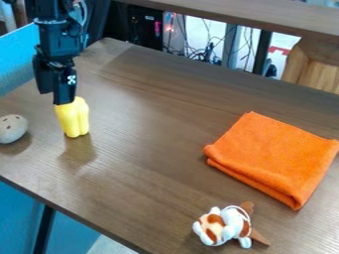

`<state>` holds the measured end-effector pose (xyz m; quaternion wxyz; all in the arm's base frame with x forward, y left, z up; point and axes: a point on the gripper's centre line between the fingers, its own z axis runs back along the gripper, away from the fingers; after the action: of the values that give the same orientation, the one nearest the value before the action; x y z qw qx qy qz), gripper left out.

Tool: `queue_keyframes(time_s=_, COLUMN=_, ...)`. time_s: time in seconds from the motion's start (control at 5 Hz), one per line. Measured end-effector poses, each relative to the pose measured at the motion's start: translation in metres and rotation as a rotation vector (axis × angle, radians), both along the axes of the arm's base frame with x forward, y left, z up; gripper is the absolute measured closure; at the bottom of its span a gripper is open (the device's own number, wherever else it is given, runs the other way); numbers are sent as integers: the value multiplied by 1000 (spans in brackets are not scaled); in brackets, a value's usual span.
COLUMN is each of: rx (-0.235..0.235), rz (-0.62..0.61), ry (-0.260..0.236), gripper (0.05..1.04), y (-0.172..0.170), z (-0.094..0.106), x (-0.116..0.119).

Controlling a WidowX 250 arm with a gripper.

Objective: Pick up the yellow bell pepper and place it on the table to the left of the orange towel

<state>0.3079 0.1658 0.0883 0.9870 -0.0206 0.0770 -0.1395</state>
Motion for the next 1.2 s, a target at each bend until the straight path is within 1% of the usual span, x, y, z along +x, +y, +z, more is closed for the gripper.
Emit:
queue_keyframes(time_s=0.2, rx=-5, rz=-27, ry=22, gripper=79, y=-3, z=-8, x=8)
queue_keyframes(time_s=0.4, rx=-6, rz=-37, ry=24, gripper=79, y=-2, z=-11, x=11)
queue_keyframes(time_s=0.6, rx=-10, rz=-37, ry=33, gripper=113, y=-2, z=-14, x=12)
queue_keyframes(time_s=1.0, rx=18, rz=-38, ry=40, gripper=629, y=-4, z=-12, x=16)
queue_keyframes(time_s=1.2, rx=22, rz=-40, ry=40, gripper=795, y=-5, z=-10, x=17)
